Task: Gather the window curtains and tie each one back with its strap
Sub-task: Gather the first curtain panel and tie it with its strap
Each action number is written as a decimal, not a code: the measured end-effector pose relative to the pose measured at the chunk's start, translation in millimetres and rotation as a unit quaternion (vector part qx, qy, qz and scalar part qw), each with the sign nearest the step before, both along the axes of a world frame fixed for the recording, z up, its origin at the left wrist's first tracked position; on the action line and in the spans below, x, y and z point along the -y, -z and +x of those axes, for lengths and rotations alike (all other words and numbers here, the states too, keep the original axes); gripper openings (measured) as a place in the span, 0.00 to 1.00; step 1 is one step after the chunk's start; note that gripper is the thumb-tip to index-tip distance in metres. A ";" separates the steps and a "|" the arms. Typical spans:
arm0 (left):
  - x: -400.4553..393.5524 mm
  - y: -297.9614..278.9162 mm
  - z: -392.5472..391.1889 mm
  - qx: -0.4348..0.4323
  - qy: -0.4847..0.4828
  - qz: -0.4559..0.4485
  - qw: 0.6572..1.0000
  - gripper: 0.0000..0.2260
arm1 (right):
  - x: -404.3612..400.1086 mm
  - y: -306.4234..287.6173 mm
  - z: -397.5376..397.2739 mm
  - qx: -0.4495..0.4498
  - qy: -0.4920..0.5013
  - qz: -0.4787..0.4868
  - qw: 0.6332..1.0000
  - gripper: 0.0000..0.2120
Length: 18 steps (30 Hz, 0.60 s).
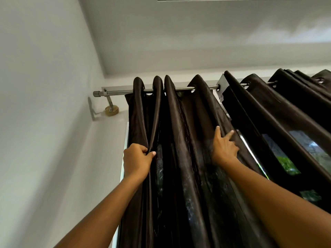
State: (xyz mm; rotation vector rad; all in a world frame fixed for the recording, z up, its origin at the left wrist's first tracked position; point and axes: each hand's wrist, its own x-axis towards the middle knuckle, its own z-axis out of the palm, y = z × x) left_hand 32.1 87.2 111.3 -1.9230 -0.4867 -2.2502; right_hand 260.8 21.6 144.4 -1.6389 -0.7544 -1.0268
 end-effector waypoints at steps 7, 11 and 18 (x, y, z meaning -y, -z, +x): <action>-3.9 -16.1 0.1 0.023 0.052 -0.026 0.998 0.10 | 3.4 -29.8 -29.4 -0.008 -0.240 0.120 0.963 0.17; -14.3 -21.3 -15.7 0.007 0.119 -0.075 0.990 0.12 | -16.8 -54.7 -105.8 0.097 -0.363 0.062 0.925 0.15; -29.8 -22.7 -41.3 -0.007 0.232 -0.150 0.961 0.11 | -28.0 -64.6 -144.6 0.175 -0.337 -0.103 0.920 0.18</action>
